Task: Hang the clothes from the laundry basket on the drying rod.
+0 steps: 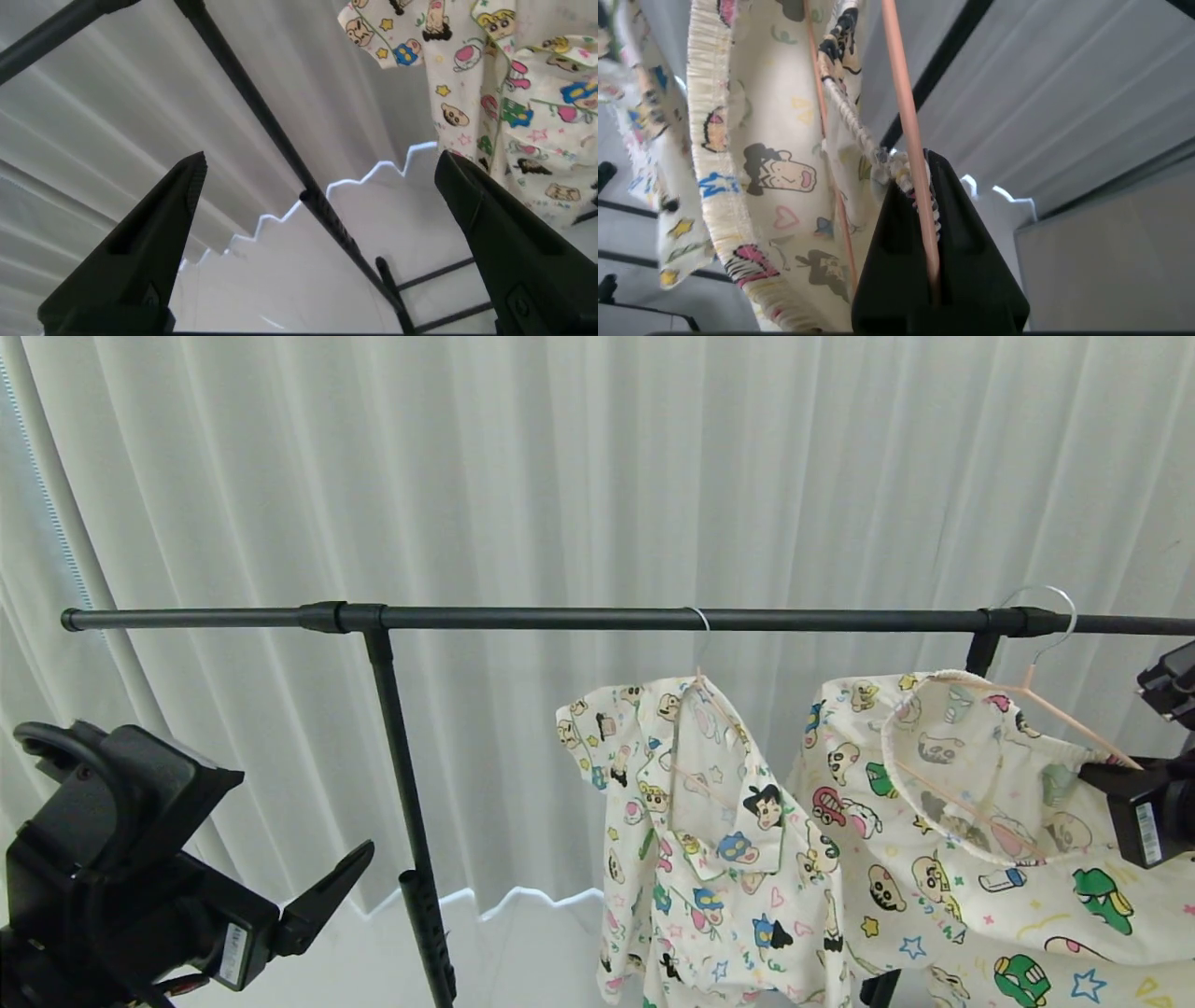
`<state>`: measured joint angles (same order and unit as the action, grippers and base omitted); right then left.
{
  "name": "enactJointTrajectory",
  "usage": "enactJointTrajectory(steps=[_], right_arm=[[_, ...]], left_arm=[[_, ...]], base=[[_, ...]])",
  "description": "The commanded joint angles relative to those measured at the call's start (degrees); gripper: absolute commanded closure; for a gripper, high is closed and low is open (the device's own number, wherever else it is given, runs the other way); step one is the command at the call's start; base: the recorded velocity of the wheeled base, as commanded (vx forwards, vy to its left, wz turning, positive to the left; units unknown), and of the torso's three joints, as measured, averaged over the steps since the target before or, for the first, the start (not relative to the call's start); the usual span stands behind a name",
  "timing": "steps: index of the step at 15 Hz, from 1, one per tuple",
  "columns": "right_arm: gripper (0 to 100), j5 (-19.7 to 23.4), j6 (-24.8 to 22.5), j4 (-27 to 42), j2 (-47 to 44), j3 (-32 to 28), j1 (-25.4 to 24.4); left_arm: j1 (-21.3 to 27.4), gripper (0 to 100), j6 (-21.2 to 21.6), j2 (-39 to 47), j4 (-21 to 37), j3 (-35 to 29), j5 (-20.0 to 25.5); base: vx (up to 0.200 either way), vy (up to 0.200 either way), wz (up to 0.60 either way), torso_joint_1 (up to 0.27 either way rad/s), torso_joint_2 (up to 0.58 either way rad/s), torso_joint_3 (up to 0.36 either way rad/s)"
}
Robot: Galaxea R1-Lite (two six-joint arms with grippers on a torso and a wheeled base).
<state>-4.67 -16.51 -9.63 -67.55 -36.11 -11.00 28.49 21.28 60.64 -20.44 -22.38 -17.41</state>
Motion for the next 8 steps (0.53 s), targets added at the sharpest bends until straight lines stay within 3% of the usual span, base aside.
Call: enactJointTrajectory(steps=[1,5,8], right_arm=[[100,0.0,0.0,0.0,-0.6,0.0,-0.2],[100,0.0,0.1,-0.2,-3.3,-1.2,-0.2],[100,0.0,0.3,-1.9,-10.9,-5.5,-0.2]], left_arm=[[0.1,0,0.0,-0.1,0.0,0.1,0.0],[0.2,0,0.0,-0.1,0.0,0.1,0.0],[0.1,0,0.0,-0.1,0.0,-0.2,0.0]], base=[[0.200,0.000,0.00,-0.002,0.00,0.007],[0.000,0.000,0.00,0.000,0.00,0.000],[0.000,0.000,0.00,0.000,0.00,0.000]])
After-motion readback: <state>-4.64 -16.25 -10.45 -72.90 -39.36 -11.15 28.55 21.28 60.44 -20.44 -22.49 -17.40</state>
